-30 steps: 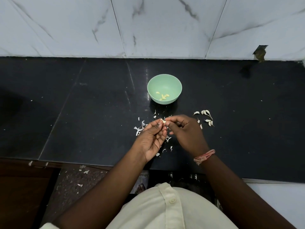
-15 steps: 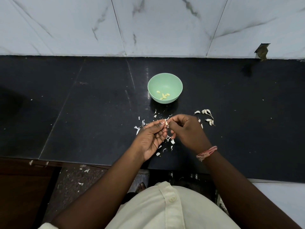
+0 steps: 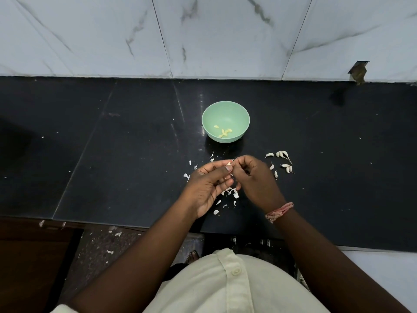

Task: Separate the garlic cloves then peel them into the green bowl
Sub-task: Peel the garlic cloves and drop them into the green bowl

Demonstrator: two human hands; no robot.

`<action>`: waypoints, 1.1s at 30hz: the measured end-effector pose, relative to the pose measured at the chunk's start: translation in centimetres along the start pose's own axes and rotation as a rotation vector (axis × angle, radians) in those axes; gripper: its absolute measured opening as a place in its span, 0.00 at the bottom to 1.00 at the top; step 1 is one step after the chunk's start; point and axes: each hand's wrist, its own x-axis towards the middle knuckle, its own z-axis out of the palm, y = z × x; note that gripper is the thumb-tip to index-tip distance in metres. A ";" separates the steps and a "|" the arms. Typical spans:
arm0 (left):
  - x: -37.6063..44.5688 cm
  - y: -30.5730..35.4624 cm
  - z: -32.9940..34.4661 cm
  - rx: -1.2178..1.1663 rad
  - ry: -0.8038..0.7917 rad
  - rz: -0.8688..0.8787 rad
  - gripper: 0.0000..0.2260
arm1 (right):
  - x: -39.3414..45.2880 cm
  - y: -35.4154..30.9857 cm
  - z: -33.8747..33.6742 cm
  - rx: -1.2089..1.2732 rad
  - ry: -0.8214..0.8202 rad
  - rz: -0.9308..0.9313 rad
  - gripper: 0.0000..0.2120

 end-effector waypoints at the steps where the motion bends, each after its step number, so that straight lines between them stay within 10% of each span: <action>1: 0.0 -0.1 0.0 -0.001 0.009 0.004 0.09 | 0.0 0.1 0.1 0.007 0.020 0.002 0.04; 33: 0.1 -0.7 0.5 -0.124 0.082 0.071 0.06 | -0.1 0.7 0.8 -0.004 0.141 -0.052 0.06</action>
